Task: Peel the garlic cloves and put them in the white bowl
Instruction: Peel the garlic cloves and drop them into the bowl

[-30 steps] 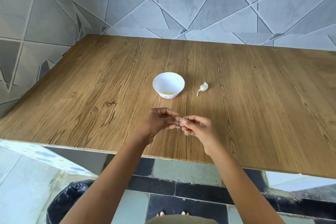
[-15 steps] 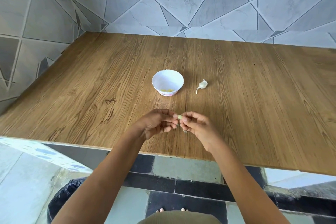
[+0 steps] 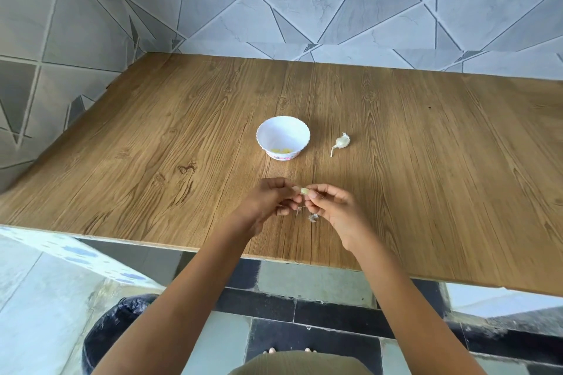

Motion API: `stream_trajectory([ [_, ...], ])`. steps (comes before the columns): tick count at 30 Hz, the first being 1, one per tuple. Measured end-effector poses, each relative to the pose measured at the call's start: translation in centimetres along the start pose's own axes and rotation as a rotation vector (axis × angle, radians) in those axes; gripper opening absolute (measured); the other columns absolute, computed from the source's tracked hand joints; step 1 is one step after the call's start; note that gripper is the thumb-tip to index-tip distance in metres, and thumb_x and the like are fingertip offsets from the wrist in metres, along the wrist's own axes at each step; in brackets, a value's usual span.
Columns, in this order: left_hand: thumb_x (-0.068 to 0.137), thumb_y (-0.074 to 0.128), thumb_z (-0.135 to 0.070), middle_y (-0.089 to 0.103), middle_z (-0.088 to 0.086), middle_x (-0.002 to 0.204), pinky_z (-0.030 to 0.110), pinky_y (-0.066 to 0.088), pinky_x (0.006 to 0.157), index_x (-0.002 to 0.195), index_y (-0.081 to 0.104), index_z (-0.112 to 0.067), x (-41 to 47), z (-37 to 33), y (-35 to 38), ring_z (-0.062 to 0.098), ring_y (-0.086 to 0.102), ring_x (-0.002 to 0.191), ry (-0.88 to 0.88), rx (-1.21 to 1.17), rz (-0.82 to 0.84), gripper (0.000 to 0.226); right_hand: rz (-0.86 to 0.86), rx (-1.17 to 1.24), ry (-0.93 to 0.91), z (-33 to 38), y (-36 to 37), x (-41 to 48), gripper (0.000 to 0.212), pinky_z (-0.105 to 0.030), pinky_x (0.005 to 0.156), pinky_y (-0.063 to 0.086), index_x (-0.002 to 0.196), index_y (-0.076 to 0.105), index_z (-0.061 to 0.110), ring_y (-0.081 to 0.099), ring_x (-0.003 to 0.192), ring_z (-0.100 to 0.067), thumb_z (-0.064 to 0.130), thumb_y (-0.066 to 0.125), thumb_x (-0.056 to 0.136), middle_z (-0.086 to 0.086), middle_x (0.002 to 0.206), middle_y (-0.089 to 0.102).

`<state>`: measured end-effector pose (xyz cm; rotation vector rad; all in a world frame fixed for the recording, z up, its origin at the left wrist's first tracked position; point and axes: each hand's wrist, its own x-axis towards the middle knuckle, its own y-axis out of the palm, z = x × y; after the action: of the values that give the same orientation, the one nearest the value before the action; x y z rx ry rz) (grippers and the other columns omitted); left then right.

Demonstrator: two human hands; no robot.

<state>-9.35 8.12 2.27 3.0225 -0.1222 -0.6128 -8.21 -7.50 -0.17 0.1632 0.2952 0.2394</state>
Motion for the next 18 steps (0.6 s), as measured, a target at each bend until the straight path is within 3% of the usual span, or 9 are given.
stream_trajectory([
  [5,0.091,0.058,-0.004,0.063,0.001,0.068,0.016,0.043,0.056,0.081,0.063,-0.014,0.1,0.3,0.1,0.007,0.054,0.06,0.255,0.334,-0.074,0.015,-0.087,0.082,0.044,0.1,0.6,0.2,0.017,-0.02,0.074,0.055,0.095,0.068,0.008,0.068,0.077,-0.015,-0.004,0.059,0.087,-0.007,0.083,0.071],
  [9,0.088,0.063,-0.006,0.064,-0.002,0.066,0.018,0.043,0.06,0.08,0.068,-0.015,0.2,0.1,-0.1,0.006,0.055,0.06,0.352,0.477,-0.11,0.012,-0.105,0.177,0.066,0.7,0.9,-0.2,0.014,-0.02,0.072,0.056,0.092,0.068,0.005,0.067,0.075,-0.014,-0.003,0.058,0.088,-0.009,0.081,0.069],
  [14,0.087,0.065,-0.009,0.069,0.001,0.072,0.018,0.048,0.064,0.085,0.071,-0.011,0.2,0.1,-0.3,0.003,0.06,0.063,0.36,0.51,-0.073,0.006,-0.086,0.235,0.104,1.0,0.7,-0.4,0.013,-0.019,0.07,0.057,0.093,0.068,0.002,0.069,0.07,-0.011,-0.005,0.059,0.085,-0.004,0.074,0.071],
  [18,0.089,0.061,-0.007,0.066,0.0,0.07,0.013,0.044,0.056,0.084,0.068,-0.011,-0.1,0.2,-0.2,0.0,0.056,0.058,0.252,0.376,-0.043,0.009,-0.081,0.231,0.101,1.1,0.7,-0.5,0.017,-0.02,0.072,0.057,0.092,0.068,0.002,0.07,0.07,-0.011,-0.01,0.058,0.085,-0.003,0.075,0.073],
])
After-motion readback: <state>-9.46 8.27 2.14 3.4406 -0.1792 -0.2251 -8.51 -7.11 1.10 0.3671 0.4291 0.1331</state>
